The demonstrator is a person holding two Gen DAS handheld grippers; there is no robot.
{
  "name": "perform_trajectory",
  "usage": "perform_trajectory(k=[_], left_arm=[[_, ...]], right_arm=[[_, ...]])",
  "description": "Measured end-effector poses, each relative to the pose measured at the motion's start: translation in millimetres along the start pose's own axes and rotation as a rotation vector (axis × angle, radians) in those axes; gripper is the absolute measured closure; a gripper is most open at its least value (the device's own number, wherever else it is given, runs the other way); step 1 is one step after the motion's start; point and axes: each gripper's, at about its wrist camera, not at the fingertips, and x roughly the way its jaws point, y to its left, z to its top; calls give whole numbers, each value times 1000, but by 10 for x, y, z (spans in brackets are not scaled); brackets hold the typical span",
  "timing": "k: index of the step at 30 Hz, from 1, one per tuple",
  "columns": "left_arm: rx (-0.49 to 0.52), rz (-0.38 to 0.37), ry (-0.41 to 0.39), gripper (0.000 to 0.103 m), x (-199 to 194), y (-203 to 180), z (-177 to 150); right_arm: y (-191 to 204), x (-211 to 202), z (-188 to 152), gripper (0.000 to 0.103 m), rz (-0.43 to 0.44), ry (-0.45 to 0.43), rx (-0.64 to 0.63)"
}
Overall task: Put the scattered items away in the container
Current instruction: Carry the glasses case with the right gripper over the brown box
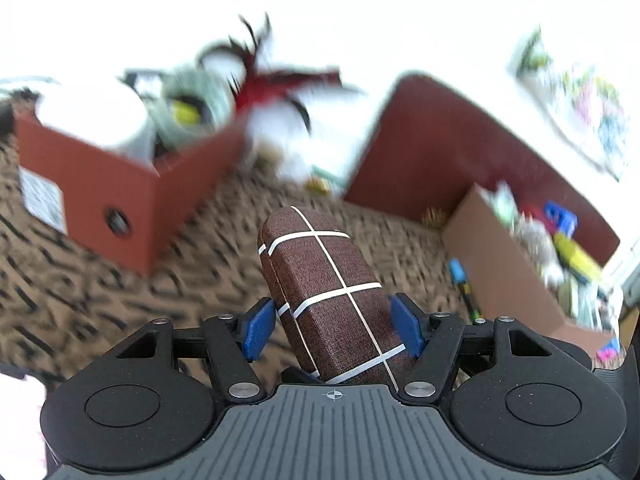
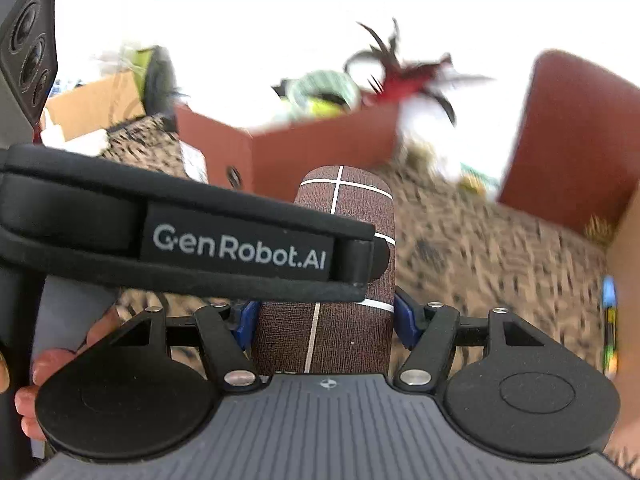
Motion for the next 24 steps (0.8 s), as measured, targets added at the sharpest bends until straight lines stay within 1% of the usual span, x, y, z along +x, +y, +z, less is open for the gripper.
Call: perform_trajectory(k=[2, 6, 9, 13, 16, 19, 24], left_arm=[[-11, 19, -47, 37, -99, 86, 137], [-31, 67, -120, 37, -215, 272, 444], [-42, 100, -159, 37, -231, 438, 690], [-43, 136, -194, 37, -156, 661, 999], [-47, 154, -205, 37, -31, 840, 1183], [-48, 170, -200, 37, 156, 1022, 1304], [-56, 184, -174, 37, 438, 1264, 1376]], right_arm=[[97, 22, 165, 33, 11, -34, -40], [222, 143, 497, 33, 61, -91, -90], [268, 315, 756, 33, 100, -122, -104], [349, 582, 1057, 33, 124, -154, -136], [346, 823, 1210, 33, 143, -172, -148], [294, 1123, 1302, 33, 162, -169, -153], [291, 1434, 1327, 33, 177, -161, -159]])
